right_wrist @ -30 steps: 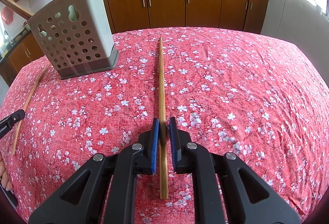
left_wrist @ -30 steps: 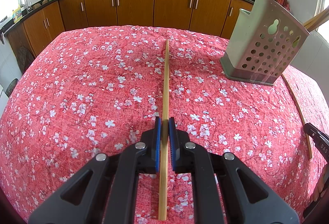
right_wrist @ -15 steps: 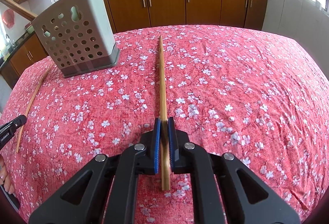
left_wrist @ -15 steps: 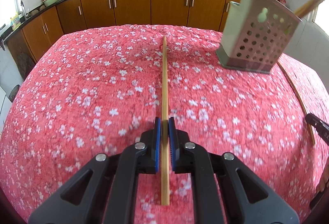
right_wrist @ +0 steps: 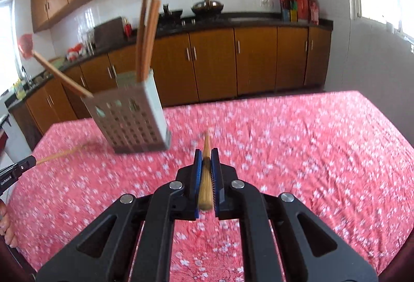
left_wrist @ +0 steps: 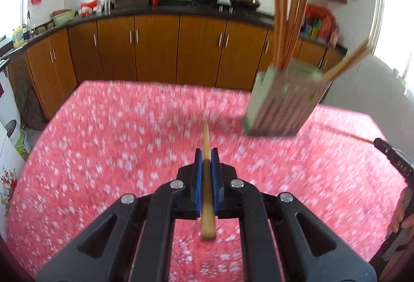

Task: Organize utensils
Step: 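Lift the left gripper's chopstick over the holder while the right gripper raises its own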

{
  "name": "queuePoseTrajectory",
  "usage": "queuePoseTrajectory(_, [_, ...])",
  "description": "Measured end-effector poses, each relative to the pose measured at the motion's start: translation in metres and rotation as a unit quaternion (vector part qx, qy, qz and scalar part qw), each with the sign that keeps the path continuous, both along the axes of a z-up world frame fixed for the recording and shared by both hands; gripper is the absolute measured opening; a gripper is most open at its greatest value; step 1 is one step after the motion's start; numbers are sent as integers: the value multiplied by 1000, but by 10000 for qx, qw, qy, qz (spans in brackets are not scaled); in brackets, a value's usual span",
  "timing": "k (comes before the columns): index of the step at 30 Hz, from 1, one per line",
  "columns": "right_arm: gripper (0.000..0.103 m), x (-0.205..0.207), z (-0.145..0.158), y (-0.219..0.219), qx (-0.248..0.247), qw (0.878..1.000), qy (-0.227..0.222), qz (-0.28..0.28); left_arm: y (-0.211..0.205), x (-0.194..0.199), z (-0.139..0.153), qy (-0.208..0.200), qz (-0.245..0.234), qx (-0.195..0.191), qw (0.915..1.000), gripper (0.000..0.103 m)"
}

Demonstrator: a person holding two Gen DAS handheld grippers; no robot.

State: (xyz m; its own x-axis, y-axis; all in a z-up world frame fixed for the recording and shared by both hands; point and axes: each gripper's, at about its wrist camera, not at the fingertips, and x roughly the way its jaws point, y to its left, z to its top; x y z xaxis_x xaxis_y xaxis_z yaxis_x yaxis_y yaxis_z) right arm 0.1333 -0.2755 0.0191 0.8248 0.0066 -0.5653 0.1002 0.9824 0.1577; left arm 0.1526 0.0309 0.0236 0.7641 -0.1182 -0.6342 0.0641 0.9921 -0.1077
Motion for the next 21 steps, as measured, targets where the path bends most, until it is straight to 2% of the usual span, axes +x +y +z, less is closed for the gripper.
queuePoseTrajectory(5, [8, 1, 27, -1, 3, 9992, -391, 15, 2, -4, 36, -451, 75, -136, 9989, 8])
queuePoseTrajectory(21, [8, 6, 57, 3, 134, 9959, -889, 126, -10, 5, 73, -889, -226, -148, 9957, 8])
